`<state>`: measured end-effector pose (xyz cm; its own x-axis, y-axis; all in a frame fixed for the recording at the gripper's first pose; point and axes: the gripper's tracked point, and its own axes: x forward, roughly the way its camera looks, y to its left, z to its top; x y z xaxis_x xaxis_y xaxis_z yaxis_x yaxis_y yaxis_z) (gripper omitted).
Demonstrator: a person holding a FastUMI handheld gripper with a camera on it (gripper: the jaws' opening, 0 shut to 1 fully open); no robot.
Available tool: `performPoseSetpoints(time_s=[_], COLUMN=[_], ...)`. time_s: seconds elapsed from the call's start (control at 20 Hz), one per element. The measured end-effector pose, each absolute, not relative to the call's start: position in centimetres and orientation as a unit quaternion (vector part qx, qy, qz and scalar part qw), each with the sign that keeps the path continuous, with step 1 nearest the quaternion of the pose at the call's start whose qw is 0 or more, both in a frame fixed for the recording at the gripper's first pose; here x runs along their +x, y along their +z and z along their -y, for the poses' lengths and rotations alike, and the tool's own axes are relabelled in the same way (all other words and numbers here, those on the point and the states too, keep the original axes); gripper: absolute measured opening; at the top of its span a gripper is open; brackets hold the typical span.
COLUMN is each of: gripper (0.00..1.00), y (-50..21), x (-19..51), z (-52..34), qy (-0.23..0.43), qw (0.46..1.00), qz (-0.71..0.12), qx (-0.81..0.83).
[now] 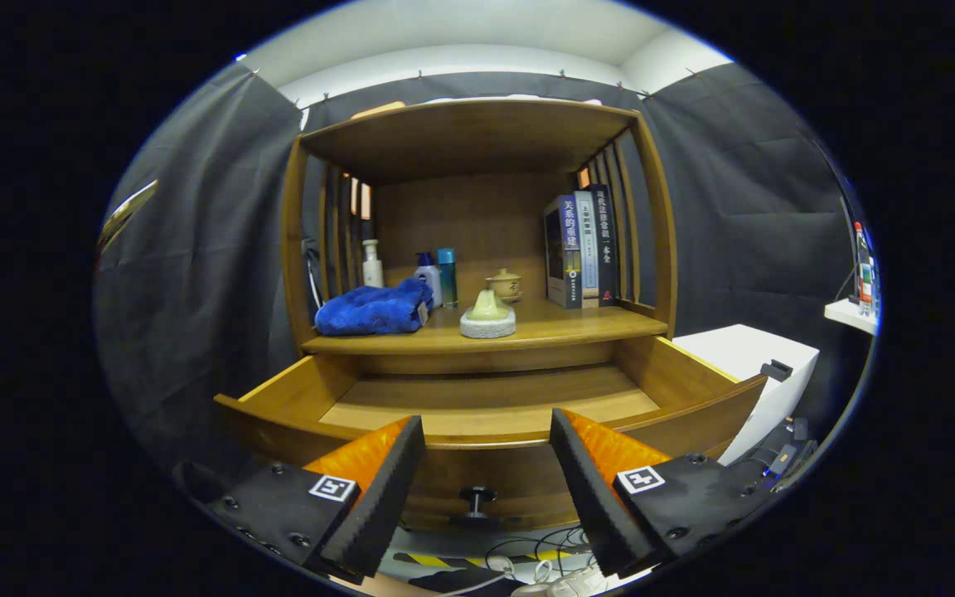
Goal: Pull open the drawer, take out the items inside it, and place them on the countertop above the cabinet.
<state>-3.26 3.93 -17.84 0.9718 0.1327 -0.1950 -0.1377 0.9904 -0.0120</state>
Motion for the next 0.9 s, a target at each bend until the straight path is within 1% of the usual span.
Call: performPoseSetpoints(time_s=[0.25, 0.4, 0.55, 0.9], gripper=[0.98, 0.97, 0.98, 0.98], y=[-20.6, -20.1, -19.9, -19.7], x=[-3.7, -3.2, -2.4, 3.5], z=[-4.4, -3.7, -4.1, -4.9], qy=[0.060, 0.037, 0.042, 0.034], qw=[0.991, 0.993, 0.993, 0.992], qz=[-0.120, -0.106, -0.109, -0.125], qx=[-0.024, -0.035, -0.035, -0.012])
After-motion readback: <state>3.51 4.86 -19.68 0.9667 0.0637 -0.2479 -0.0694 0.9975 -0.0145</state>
